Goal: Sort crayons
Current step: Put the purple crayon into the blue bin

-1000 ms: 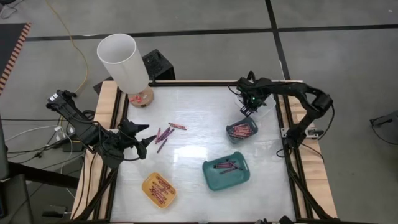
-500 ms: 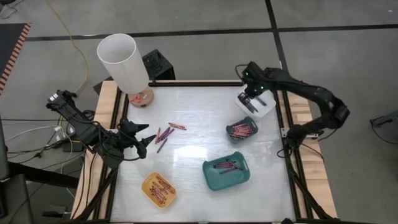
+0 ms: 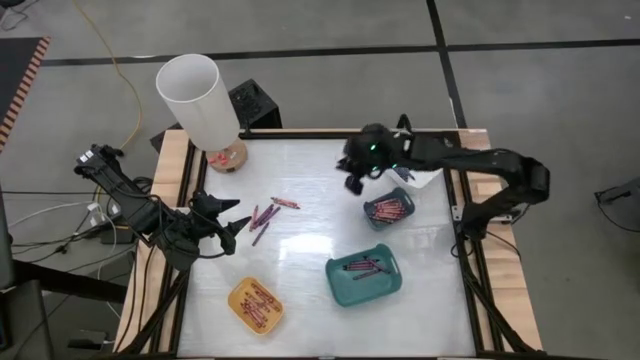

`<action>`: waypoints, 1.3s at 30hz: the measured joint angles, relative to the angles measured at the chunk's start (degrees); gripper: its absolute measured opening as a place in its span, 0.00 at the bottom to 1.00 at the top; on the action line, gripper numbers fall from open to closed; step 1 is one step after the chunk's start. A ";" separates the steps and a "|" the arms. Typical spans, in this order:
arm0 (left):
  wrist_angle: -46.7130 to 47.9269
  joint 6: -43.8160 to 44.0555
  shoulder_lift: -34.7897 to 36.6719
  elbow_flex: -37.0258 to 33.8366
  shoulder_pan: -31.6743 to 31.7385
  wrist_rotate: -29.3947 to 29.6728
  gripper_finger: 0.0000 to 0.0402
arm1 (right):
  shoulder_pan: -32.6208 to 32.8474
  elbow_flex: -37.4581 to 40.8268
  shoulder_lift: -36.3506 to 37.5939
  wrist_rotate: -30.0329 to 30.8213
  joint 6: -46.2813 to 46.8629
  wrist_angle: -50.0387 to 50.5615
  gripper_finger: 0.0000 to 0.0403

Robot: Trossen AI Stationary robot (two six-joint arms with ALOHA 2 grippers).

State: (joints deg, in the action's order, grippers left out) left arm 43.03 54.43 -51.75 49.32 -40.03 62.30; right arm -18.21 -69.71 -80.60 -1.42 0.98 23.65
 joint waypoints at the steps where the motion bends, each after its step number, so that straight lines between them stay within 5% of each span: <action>1: -0.02 0.02 0.00 0.00 0.00 0.00 0.69 | 1.52 0.00 -1.32 0.07 -1.30 -2.12 0.17; 11: -0.02 -0.06 0.00 0.00 0.00 0.03 0.69 | 9.83 0.00 -15.17 2.91 -8.98 -20.11 0.18; 18: -0.03 -1.27 -0.02 0.00 0.00 0.47 0.69 | 11.32 -2.17 -24.67 2.86 -8.70 -30.14 0.30; 25: 0.13 -1.33 -0.02 0.00 0.00 0.90 0.69 | 13.43 -15.30 -35.06 2.85 -17.32 -22.61 0.39; 31: 0.15 -1.51 0.00 0.00 0.00 0.05 0.69 | 14.09 -29.25 -42.42 1.40 -24.30 -8.61 0.39; 39: 0.28 -1.51 -0.01 0.00 0.00 -0.57 0.69 | 13.57 -40.09 -49.66 1.19 -27.22 -2.68 0.37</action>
State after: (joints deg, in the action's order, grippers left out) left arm 43.30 52.93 -51.76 49.32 -40.03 61.73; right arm -4.64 -109.80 -130.26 -0.23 -26.24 20.97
